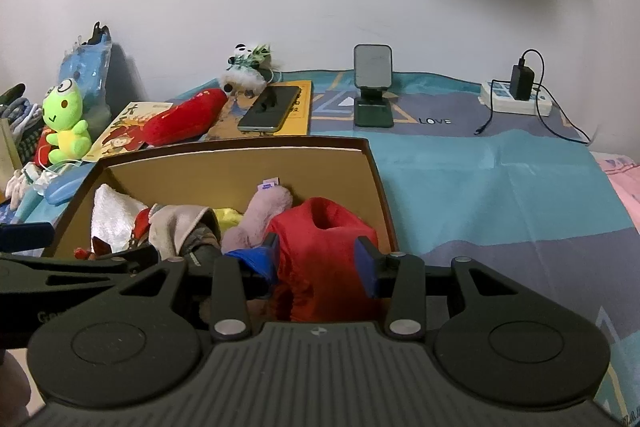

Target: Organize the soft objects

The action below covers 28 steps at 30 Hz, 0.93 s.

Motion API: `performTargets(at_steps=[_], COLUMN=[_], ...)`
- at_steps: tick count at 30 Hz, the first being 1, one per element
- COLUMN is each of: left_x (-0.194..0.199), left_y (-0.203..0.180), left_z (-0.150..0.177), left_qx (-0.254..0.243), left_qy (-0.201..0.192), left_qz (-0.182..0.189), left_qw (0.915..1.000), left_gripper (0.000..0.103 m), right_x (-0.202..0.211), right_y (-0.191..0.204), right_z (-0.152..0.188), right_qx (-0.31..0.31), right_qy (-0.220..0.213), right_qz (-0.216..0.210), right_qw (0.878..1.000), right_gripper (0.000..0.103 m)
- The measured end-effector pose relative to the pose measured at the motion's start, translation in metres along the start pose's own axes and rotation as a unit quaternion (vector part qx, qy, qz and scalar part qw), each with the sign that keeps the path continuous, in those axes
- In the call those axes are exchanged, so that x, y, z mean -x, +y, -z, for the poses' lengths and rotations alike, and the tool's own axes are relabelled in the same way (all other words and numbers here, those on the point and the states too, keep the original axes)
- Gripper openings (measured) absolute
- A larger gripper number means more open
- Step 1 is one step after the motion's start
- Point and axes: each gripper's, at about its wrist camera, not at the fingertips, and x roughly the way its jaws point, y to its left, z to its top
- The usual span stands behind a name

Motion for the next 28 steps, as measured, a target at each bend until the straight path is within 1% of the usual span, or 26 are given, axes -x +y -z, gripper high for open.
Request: performTargets(at_steps=[6,11,22,24,26,28], left_x=[-0.0021,-0.0049,-0.008,-0.0062,-0.0027,-0.0004], left_y=[-0.0015,0.0018,0.0074,0.0071,0.0059,0.0065], left_z=[0.0004,0.0002,0.0009,0.0022,0.003,0.0022], left_qx=[-0.006,0.007,0.027,0.027,0.023,0.021], left_qy=[-0.001,0.005,0.013,0.007,-0.008,-0.012], left_qz=[0.013,0.025,0.035,0.028,0.018,0.017], left_qw=[0.9999,0.9997,0.9989,0.9992,0.9996,0.9996], left_gripper=[0.096,0.096,0.096,0.096,0.096,0.096], right_x=[-0.0018,-0.002,-0.0013,-0.0002,0.0007,0.0019], right_y=[0.0012,0.0017,0.0048,0.0059,0.0053,0.005], right_z=[-0.0007,-0.0022,-0.0023,-0.0017,-0.0016,-0.0011], right_qx=[0.006,0.012,0.023,0.023,0.021,0.019], right_qy=[-0.002,-0.005,-0.008,-0.009,-0.011,-0.012], right_qz=[0.005,0.007,0.003,0.005,0.005,0.007], right_qw=[1.0,1.0,1.0,1.0,1.0,1.0], right_gripper=[0.025,0.025,0.025,0.025,0.025,0.025])
